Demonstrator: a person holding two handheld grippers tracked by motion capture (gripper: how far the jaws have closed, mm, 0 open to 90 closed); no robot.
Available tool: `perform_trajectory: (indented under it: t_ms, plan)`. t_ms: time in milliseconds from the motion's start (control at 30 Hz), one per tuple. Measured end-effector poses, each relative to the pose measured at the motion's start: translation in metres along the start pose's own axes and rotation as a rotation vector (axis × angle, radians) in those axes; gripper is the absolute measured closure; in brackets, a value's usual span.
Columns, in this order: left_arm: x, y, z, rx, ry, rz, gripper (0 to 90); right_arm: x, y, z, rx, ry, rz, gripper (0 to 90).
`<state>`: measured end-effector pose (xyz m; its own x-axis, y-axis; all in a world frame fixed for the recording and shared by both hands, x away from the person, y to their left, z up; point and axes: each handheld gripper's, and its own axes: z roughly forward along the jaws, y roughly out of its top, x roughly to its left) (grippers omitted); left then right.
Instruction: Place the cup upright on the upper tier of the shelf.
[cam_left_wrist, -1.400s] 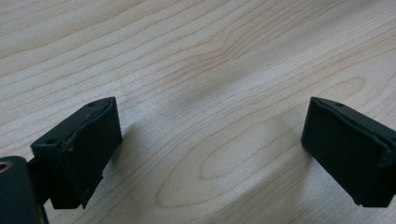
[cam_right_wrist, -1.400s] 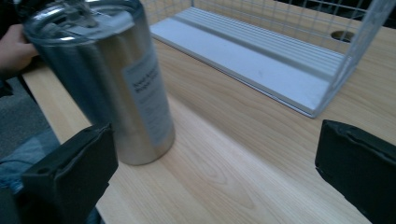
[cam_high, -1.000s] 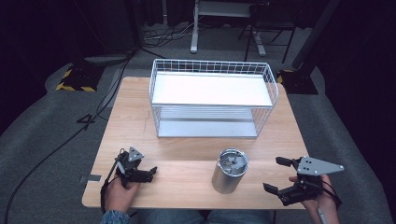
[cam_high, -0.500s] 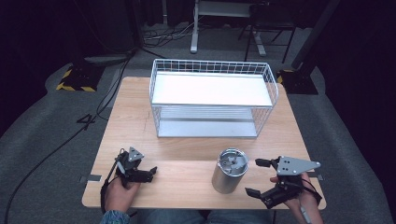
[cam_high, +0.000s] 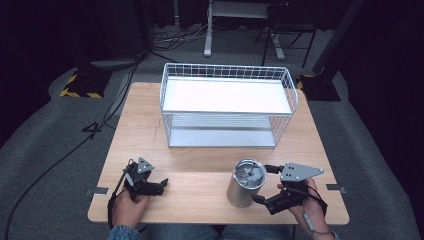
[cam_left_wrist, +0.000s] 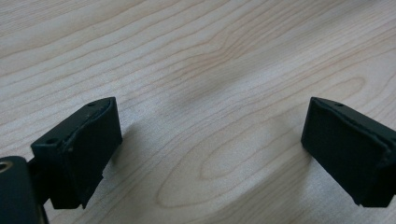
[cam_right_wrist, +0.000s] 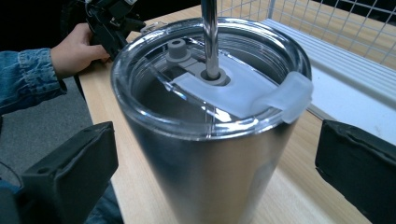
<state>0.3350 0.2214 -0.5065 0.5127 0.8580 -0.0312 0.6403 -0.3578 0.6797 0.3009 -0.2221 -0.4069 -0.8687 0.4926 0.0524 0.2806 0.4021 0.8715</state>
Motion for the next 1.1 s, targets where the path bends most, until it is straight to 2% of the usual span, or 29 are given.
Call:
perform_trajectory:
  t_ms: [133, 333, 433, 500, 667, 733, 833, 933, 1100]
  plan:
    - [0.000, 0.000, 0.000, 0.000, 0.000, 0.000, 5.5, 0.000, 0.001, 0.007, -0.014, 0.014, -0.007, 0.0]
    - [0.000, 0.000, 0.000, 0.000, 0.000, 0.000, 5.5, 0.000, 0.002, 0.022, -0.035, 0.005, 0.016, 0.0]
    - [0.000, 0.000, 0.000, 0.000, 0.000, 0.000, 5.5, 0.002, 0.002, 0.027, -0.014, -0.003, 0.009, 0.0]
    - [0.000, 0.000, 0.000, 0.000, 0.000, 0.001, 5.5, 0.004, 0.000, 0.037, 0.032, -0.035, 0.000, 0.2]
    - [0.000, 0.000, 0.000, 0.001, 0.000, 0.000, 5.5, 0.007, -0.003, 0.048, 0.029, -0.061, 0.003, 2.0]
    - [0.000, 0.000, 0.000, 0.001, 0.000, 0.000, 5.5, 0.007, -0.003, 0.049, 0.033, -0.059, 0.002, 2.0]
    - [0.000, 0.000, 0.000, 0.000, 0.000, 0.001, 5.5, 0.005, -0.007, 0.048, -0.005, -0.039, 0.010, 2.0]
    - [0.000, 0.000, 0.000, 0.000, 0.000, 0.000, 5.5, 0.005, -0.008, 0.049, -0.016, -0.033, 0.021, 1.9]
    - [0.000, 0.000, 0.000, 0.001, 0.000, 0.001, 5.5, 0.006, -0.009, 0.048, -0.031, -0.043, 0.001, 3.1]
